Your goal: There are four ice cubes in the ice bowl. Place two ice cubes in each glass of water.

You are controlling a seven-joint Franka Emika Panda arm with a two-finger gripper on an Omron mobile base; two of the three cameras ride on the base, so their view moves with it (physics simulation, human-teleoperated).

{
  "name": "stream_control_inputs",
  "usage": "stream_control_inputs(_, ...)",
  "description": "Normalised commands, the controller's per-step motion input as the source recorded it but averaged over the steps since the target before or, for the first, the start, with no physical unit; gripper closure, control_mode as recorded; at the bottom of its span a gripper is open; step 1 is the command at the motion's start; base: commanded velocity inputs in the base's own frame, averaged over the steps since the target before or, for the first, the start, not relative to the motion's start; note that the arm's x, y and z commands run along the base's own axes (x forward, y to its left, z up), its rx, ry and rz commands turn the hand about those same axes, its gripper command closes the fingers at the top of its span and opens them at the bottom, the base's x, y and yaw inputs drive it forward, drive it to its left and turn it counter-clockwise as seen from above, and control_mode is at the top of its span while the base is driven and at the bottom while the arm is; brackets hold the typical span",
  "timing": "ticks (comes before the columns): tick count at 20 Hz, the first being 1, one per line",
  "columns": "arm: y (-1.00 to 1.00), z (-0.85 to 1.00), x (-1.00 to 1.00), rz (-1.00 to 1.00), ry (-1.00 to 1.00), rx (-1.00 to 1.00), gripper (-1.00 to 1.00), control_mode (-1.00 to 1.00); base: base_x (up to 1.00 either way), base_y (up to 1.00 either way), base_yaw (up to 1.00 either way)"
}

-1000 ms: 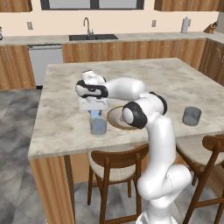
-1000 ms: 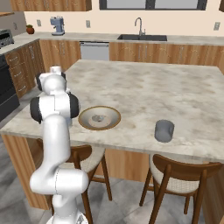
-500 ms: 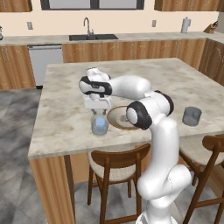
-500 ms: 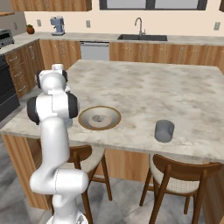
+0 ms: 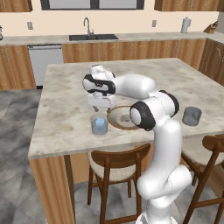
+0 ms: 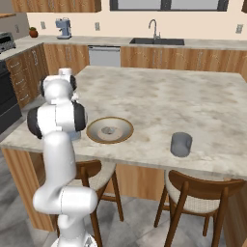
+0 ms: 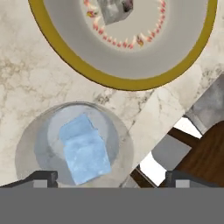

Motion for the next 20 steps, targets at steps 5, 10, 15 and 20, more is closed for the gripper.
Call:
stream_control_inputs(5,-1.0,0.46,-0.93,0.17,-0.12,0.0,-1.0,-1.0,0.0,0.0,0.0)
stream_control_inputs(10,-0.99,-0.15,-0.62,0.25,-0.14,0.05,-1.0,-1.0,0.0,0.0,0.0)
stream_control_inputs(15,-0.75,-0.36,-0.05,0.03,-0.26,0.12,-1.0,-1.0,0.0,0.0,0.0)
stream_control_inputs(20,-0.17,-0.42,0.56,0.0,-0.17,0.14,-1.0,-1.0,0.0,0.0,0.0)
